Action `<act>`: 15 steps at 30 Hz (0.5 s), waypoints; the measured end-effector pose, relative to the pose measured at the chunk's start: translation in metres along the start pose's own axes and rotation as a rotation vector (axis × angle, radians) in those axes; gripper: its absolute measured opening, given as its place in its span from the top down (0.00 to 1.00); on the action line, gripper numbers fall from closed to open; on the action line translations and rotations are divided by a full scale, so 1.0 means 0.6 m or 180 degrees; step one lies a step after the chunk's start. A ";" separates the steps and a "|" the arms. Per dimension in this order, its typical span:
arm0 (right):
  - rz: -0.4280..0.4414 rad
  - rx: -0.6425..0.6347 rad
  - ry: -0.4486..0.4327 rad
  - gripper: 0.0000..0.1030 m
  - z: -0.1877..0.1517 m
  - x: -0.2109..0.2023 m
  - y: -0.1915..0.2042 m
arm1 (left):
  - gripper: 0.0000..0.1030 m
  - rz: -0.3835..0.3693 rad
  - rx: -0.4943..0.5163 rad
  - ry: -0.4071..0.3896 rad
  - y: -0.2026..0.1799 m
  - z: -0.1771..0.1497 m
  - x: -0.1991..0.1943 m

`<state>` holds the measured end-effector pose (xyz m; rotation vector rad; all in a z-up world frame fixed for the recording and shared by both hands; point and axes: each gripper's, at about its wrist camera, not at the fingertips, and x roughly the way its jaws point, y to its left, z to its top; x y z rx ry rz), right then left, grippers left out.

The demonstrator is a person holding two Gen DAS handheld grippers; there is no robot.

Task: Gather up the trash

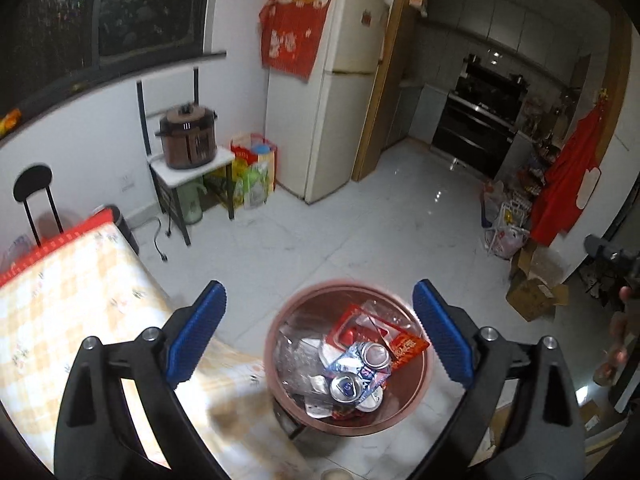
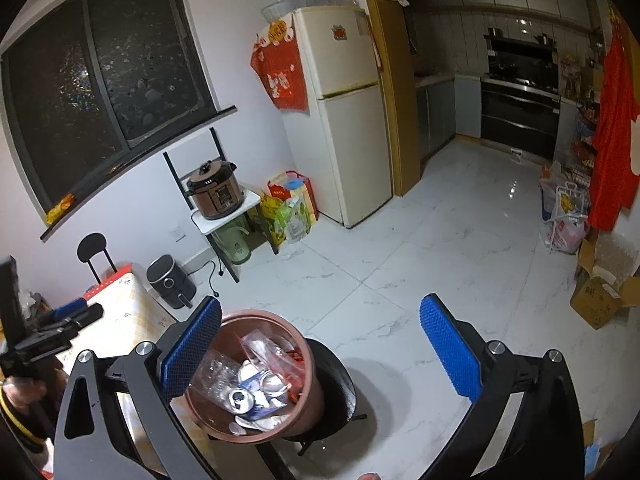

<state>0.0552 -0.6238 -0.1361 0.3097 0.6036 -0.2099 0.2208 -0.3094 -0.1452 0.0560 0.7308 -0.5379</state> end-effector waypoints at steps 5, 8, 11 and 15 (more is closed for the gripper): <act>-0.0028 0.0002 -0.0086 0.05 -0.003 -0.039 0.049 | 0.06 0.0028 0.0168 -0.0302 0.012 0.020 -0.110; -0.0041 -0.0063 -0.0147 0.05 -0.008 -0.070 0.090 | 0.06 0.0063 0.0252 -0.0467 0.026 0.019 -0.182; -0.0012 -0.0133 -0.0207 0.05 -0.018 -0.109 0.139 | 0.06 0.0119 0.0296 -0.0545 0.044 0.011 -0.243; 0.0008 -0.0204 -0.0285 0.05 -0.032 -0.156 0.196 | 0.06 0.0153 0.0322 -0.0655 0.073 -0.012 -0.327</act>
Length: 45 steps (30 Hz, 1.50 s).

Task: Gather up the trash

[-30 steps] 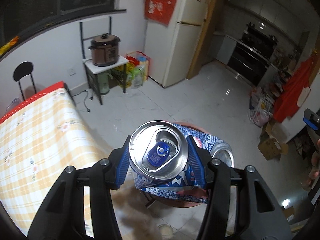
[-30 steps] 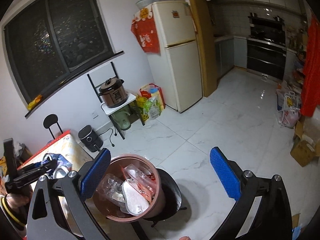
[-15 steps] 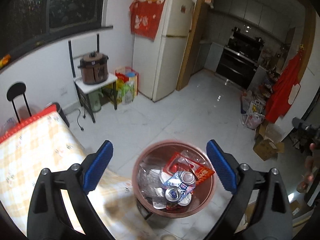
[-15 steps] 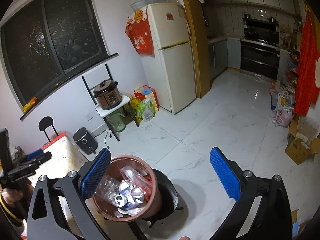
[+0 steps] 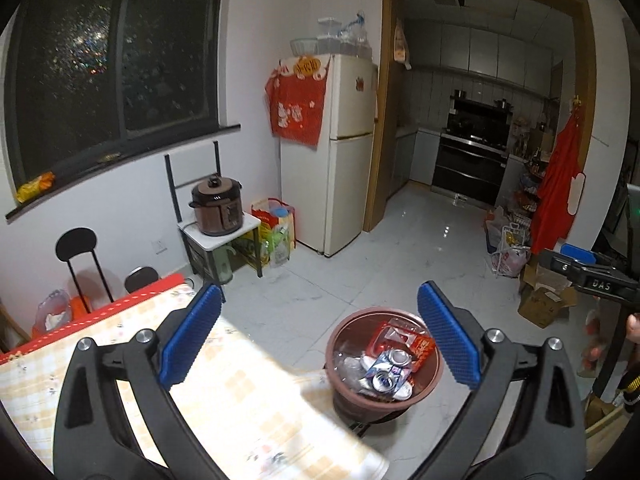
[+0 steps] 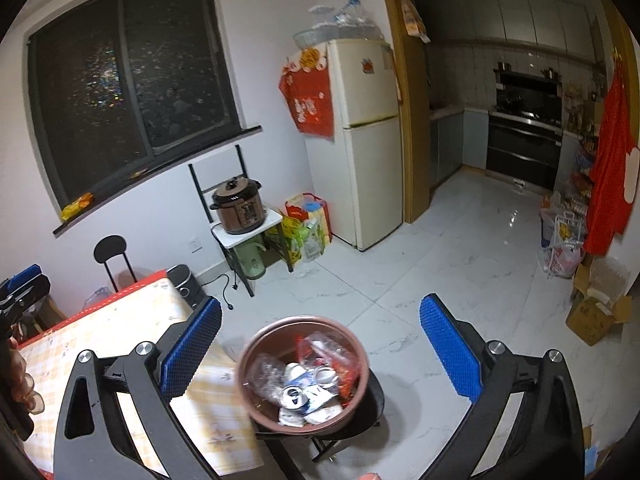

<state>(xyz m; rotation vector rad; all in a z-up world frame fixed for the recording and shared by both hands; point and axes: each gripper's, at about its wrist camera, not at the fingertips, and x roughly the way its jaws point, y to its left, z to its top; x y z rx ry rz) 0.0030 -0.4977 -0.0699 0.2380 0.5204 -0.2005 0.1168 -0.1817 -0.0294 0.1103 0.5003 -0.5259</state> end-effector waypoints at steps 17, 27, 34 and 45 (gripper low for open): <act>0.0035 -0.0272 -0.0104 0.05 -0.075 -0.158 0.195 | 0.06 0.0318 0.0139 -0.0145 0.123 -0.087 -0.234; -0.0027 -0.0337 -0.0091 0.05 -0.103 -0.186 0.250 | 0.06 0.0396 0.0086 -0.0122 0.171 -0.118 -0.281; -0.0082 -0.0439 -0.0042 0.05 -0.107 -0.185 0.268 | 0.06 0.0423 0.0064 -0.0108 0.183 -0.130 -0.291; -0.0114 -0.0536 -0.0011 0.05 -0.102 -0.182 0.287 | 0.06 0.0545 0.0066 -0.0114 0.186 -0.132 -0.291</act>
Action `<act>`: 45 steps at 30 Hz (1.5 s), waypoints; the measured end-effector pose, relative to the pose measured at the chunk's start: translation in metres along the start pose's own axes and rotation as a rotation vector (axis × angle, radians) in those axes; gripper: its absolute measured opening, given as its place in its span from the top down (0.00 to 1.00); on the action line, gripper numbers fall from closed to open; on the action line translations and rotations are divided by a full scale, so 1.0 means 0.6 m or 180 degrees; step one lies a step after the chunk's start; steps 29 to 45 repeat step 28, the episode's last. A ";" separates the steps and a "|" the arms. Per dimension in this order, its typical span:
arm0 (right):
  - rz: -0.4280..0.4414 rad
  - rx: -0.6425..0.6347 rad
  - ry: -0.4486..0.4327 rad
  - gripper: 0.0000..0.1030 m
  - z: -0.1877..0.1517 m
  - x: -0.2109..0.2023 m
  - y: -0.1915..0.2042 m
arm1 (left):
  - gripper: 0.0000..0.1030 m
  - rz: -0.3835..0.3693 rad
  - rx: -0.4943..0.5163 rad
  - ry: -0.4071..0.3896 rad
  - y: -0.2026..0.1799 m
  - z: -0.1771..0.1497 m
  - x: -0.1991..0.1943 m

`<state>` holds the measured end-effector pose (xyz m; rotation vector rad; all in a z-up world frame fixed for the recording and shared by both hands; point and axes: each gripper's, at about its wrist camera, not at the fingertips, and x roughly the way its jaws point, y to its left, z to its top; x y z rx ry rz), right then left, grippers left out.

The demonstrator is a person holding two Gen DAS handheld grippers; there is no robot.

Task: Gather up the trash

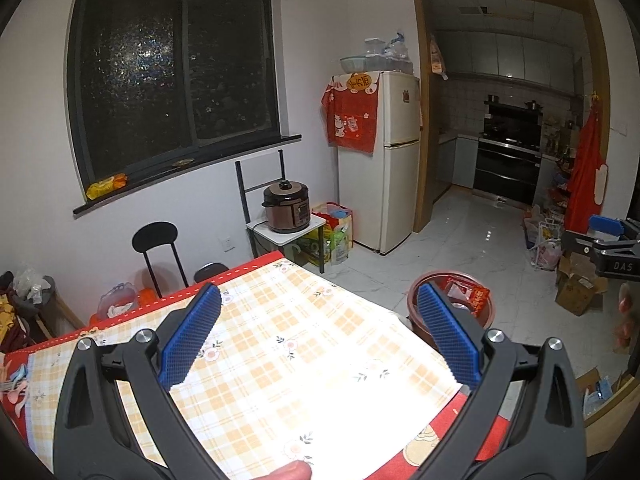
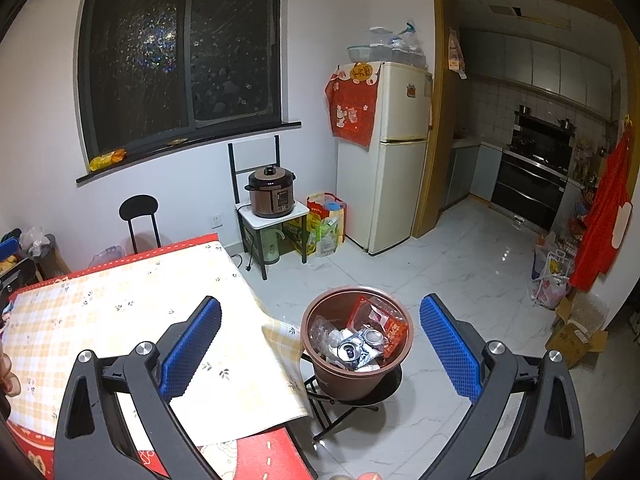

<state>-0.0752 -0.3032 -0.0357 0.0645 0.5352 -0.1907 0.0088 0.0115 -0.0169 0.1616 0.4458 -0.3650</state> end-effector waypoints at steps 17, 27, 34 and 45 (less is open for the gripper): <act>-0.0003 -0.0064 0.0032 0.05 -0.002 0.002 -0.001 | 0.06 0.0106 0.0053 -0.0066 -0.016 0.007 -0.007; -0.0014 -0.0018 0.0040 0.05 -0.008 -0.004 -0.009 | 0.06 0.0107 0.0012 -0.0020 -0.018 0.010 -0.006; -0.0021 -0.0011 0.0044 0.05 -0.011 -0.004 -0.012 | 0.06 0.0083 0.0016 -0.0017 -0.018 0.011 -0.005; -0.0021 -0.0011 0.0044 0.05 -0.011 -0.004 -0.012 | 0.06 0.0083 0.0016 -0.0017 -0.018 0.011 -0.005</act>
